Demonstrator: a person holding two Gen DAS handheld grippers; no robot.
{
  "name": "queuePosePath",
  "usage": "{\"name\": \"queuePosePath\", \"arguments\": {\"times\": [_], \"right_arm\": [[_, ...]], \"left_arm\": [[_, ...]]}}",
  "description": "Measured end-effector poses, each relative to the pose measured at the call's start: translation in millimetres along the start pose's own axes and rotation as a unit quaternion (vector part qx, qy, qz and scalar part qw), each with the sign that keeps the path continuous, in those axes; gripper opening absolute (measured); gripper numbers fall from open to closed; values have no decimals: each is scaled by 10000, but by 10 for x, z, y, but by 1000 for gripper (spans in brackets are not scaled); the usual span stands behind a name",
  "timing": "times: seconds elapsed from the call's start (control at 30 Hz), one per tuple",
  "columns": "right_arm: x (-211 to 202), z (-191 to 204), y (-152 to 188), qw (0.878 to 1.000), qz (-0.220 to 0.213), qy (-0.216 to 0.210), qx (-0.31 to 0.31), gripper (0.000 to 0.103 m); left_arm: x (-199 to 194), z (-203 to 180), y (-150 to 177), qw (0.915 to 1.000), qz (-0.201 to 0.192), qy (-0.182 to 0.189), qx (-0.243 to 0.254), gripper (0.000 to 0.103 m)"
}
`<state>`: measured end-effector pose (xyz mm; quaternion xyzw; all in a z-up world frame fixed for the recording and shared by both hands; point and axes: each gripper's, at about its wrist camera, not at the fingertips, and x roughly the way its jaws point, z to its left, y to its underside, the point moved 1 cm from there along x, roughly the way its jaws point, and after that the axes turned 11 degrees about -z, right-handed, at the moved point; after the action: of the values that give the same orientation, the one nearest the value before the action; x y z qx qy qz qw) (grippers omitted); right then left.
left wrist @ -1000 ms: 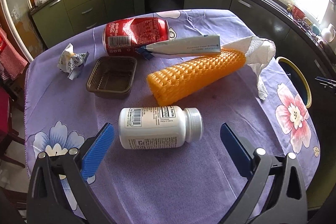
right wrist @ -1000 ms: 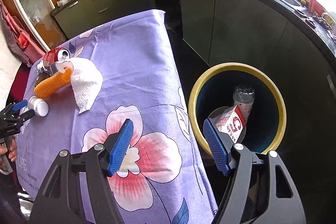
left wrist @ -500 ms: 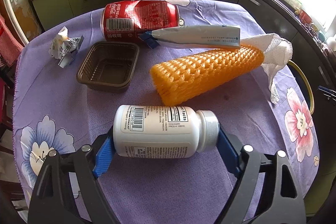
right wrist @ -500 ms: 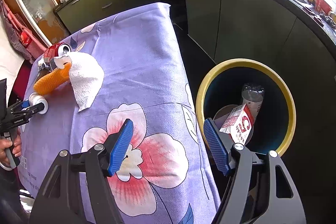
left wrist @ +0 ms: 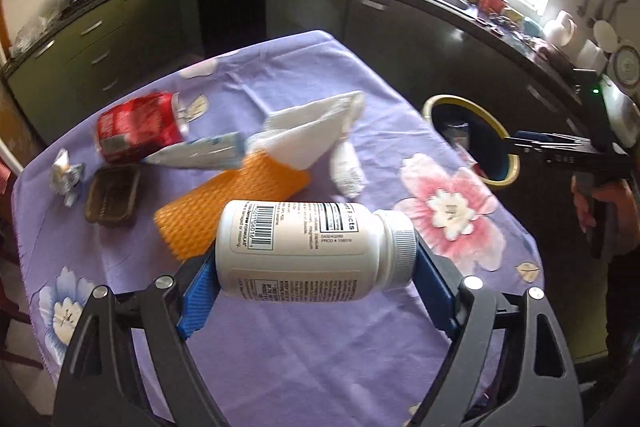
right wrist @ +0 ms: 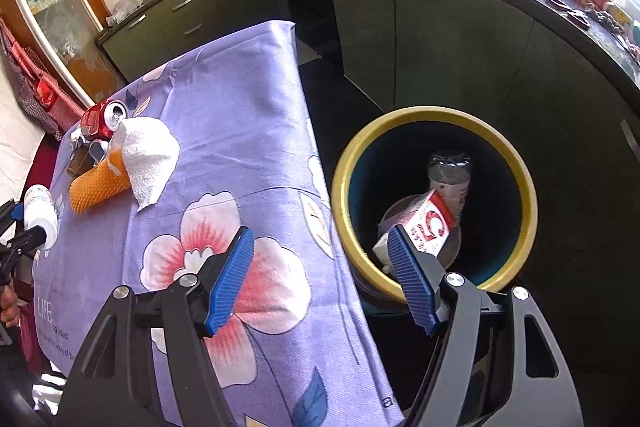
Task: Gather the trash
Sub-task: 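Carry the pill bottle over the bin and open the left gripper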
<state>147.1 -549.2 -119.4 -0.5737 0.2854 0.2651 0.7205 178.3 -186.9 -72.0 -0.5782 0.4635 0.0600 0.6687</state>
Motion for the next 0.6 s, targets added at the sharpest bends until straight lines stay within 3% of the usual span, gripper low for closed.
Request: {"name": "queuePosePath", "arguments": {"times": [0.2,0.43,0.6], "right_arm": [[-235,-615,79,9985,-220,376,331,69],[-384,-1224,264,9950,-204,632,741,69],[-400,-1495,389,9927,-125,767,926,69]], "left_arm": [[472,-938,-366,9952,157,788,559,80],[1369,-1884,-772,9799,522,1692,920,81],[2011,-2313,-958,9754,649,1816,1069,81]]}}
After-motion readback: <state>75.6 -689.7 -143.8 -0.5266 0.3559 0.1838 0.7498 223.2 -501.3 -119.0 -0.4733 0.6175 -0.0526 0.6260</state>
